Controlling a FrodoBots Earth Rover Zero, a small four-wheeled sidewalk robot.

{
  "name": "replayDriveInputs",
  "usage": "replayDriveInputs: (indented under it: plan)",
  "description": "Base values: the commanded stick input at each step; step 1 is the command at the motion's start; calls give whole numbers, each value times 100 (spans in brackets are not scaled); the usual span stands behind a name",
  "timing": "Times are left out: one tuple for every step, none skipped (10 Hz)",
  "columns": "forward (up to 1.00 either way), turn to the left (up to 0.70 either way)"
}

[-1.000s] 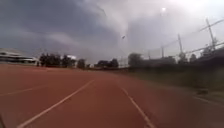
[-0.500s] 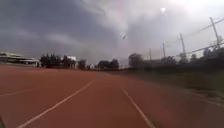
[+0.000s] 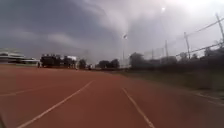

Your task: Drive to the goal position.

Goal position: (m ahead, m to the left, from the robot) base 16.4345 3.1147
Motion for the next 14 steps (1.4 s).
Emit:
replayDriveInputs:
  plan:
    - [70,0]
    - [70,0]
    - [70,0]
    - [70,0]
    - [70,0]
    - [70,0]
    - [70,0]
    - [70,0]
    - [70,0]
    - [70,0]
    - [70,0]
    - [70,0]
    - [70,0]
    - [70,0]
